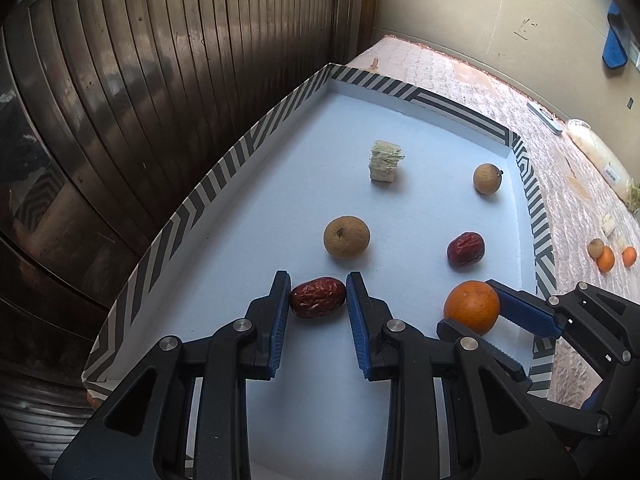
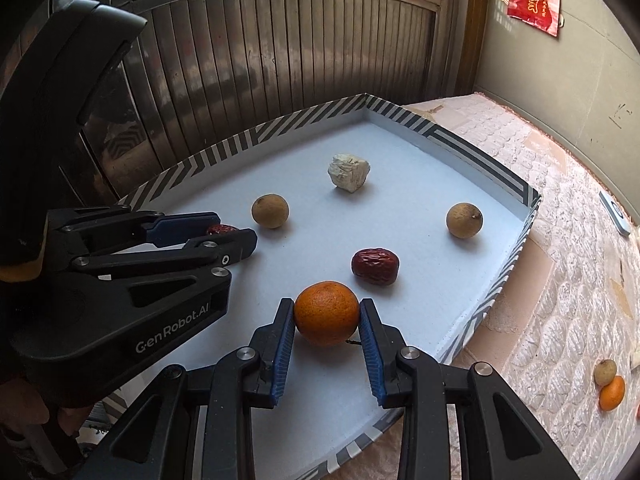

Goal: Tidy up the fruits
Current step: 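Lower the orange and date into the tray and open both tools, then withdraw both tools from the tray toward the fruits on the quilt, then grasp the next orange with the right tool, then grasp the brown kiwi with the left tool while the right tool holds the orange, then carry the kiwi and the orange over the striped tray with both tools, then lower the kiwi and orange into the tray and open both tools, then withdraw both tools from the tray toward the last fruits on the quilt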

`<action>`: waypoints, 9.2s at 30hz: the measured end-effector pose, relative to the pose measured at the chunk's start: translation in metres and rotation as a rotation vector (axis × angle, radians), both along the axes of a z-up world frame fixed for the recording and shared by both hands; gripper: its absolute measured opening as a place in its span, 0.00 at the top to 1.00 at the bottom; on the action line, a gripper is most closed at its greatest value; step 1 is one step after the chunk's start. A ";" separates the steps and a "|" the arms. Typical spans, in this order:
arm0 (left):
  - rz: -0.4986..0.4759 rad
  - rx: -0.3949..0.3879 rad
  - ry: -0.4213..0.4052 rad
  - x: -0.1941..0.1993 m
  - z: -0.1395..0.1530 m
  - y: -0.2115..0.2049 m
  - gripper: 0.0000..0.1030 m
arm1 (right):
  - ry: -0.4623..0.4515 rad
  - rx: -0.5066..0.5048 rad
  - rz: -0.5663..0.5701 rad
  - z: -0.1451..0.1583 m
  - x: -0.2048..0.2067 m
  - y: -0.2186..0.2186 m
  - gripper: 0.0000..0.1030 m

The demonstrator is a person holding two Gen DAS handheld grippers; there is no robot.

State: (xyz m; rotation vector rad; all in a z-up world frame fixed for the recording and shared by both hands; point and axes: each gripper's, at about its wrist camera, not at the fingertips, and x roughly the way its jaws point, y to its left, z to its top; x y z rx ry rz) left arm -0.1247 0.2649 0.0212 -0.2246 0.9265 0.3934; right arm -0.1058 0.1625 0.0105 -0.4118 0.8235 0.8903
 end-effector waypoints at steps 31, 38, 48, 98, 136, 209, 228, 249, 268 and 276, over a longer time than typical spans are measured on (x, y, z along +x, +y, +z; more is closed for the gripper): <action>-0.022 0.073 -0.095 0.004 0.033 -0.039 0.43 | -0.055 0.131 -0.129 0.038 0.010 -0.072 0.58; -0.122 0.076 -0.111 0.021 0.041 -0.083 0.43 | -0.074 0.131 -0.226 0.043 0.017 -0.120 0.55; -0.258 0.081 -0.108 0.047 0.043 -0.149 0.43 | -0.071 0.108 -0.376 0.039 0.025 -0.190 0.54; -0.429 -0.118 0.094 0.171 -0.009 -0.257 0.63 | 0.016 0.120 -0.553 0.016 0.093 -0.305 0.72; -0.314 0.040 -0.059 0.066 0.029 -0.174 0.75 | 0.002 0.124 -0.440 0.020 0.041 -0.223 0.72; -0.098 0.020 -0.035 0.000 0.006 -0.033 0.75 | -0.014 0.057 -0.123 0.030 0.048 -0.028 0.72; -0.096 0.016 -0.010 0.007 0.000 -0.030 0.75 | 0.048 0.051 -0.072 0.012 0.075 0.013 0.72; -0.073 0.045 -0.019 0.003 0.003 -0.034 0.72 | 0.051 0.101 -0.111 0.017 0.072 0.005 0.66; -0.119 0.094 -0.102 0.010 0.033 -0.074 0.49 | -0.048 0.163 -0.277 0.052 0.051 -0.091 0.60; -0.206 0.083 -0.107 0.028 0.039 -0.118 0.49 | -0.079 0.131 -0.401 0.053 0.051 -0.147 0.60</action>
